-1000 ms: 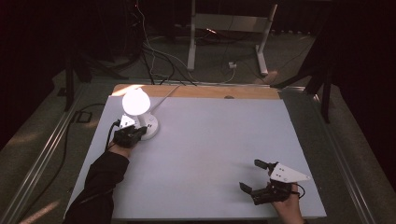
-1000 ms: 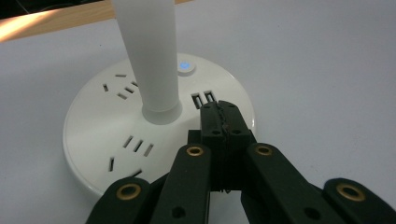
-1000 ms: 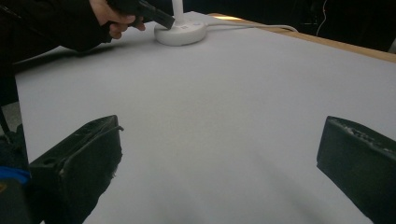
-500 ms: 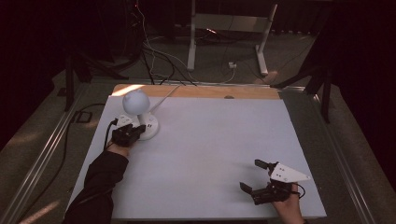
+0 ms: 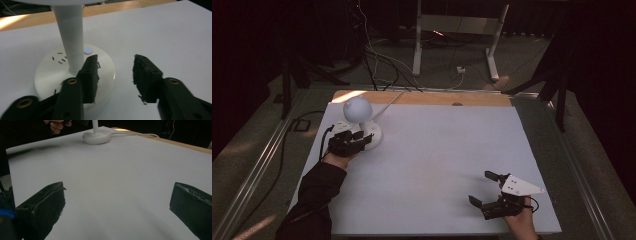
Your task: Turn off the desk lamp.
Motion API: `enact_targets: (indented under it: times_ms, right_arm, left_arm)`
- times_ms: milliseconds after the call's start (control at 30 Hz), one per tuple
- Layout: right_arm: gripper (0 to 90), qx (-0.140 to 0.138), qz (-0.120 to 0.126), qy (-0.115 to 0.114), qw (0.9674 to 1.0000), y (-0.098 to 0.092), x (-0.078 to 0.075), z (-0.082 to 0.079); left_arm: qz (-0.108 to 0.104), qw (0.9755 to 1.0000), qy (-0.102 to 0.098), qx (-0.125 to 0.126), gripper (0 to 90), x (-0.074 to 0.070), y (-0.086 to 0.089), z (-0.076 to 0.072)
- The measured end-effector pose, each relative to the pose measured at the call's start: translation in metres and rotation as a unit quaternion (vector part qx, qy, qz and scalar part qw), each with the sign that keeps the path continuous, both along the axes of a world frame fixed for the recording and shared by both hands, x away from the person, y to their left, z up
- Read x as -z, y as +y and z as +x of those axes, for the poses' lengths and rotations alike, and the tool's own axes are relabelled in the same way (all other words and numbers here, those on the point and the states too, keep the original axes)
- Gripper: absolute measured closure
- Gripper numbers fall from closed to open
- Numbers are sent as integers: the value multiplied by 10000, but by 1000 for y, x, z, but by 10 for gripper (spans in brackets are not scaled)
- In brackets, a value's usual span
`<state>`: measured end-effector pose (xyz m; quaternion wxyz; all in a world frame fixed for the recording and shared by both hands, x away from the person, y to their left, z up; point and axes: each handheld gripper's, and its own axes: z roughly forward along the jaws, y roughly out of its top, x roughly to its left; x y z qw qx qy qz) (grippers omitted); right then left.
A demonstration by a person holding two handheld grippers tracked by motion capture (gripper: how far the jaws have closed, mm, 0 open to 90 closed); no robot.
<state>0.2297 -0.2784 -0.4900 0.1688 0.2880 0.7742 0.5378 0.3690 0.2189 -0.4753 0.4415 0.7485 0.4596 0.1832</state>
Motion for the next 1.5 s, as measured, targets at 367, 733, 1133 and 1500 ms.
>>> enact_targets:
  times_ms: [367,733,1133,1500]
  right_arm:
    - [0,-14,15,-4,10000,0,-1,0]
    - [0,-27,17,-7,10000,1,-1,0]
    - [0,-40,18,9,10000,2,-1,0]
    - [0,-48,9,27,10000,2,0,1]
  left_arm:
    - [-67,9989,395,226,73,-7,-4,-11]
    - [-154,9972,486,547,4,-9,-4,-32]
    - [-167,9948,453,900,4,-6,-8,-58]
    - [-74,9903,682,1205,4,10,-7,-81]
